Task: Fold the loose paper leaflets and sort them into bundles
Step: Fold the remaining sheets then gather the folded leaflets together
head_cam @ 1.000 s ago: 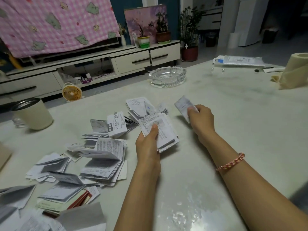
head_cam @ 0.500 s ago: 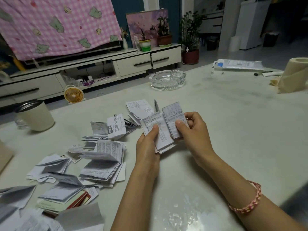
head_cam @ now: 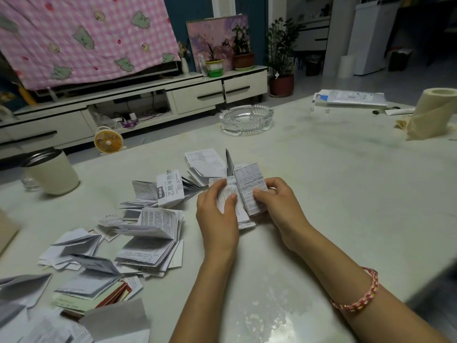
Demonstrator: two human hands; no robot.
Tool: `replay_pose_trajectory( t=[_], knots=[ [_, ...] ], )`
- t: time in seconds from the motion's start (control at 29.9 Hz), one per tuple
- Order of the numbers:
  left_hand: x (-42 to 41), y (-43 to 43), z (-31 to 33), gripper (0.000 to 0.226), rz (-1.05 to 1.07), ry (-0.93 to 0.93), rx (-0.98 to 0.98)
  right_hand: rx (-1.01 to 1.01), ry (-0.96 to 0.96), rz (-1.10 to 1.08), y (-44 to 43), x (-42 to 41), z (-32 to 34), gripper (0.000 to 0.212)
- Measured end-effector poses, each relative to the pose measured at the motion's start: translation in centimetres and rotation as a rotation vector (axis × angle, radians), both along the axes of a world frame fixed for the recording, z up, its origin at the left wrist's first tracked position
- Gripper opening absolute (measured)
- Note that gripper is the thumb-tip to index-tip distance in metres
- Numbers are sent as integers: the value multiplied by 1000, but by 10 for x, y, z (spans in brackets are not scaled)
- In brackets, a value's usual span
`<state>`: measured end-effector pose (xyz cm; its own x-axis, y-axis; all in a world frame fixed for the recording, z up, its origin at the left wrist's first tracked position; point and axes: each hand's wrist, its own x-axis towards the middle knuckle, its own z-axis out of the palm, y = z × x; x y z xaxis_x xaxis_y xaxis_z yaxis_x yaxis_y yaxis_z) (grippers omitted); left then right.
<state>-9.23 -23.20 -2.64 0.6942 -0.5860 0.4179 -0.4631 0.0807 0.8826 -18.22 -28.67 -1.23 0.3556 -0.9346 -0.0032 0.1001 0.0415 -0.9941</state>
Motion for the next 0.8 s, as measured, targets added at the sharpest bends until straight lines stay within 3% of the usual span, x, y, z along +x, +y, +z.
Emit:
replay_pose_trajectory(
  t=[0.67, 0.8],
  knots=[
    [5, 3, 4, 31, -71, 175, 17, 112, -52, -36, -6, -4, 2, 19],
    [10, 4, 5, 15, -172, 318, 42, 149, -84, -46, -7, -5, 4, 11]
  ],
)
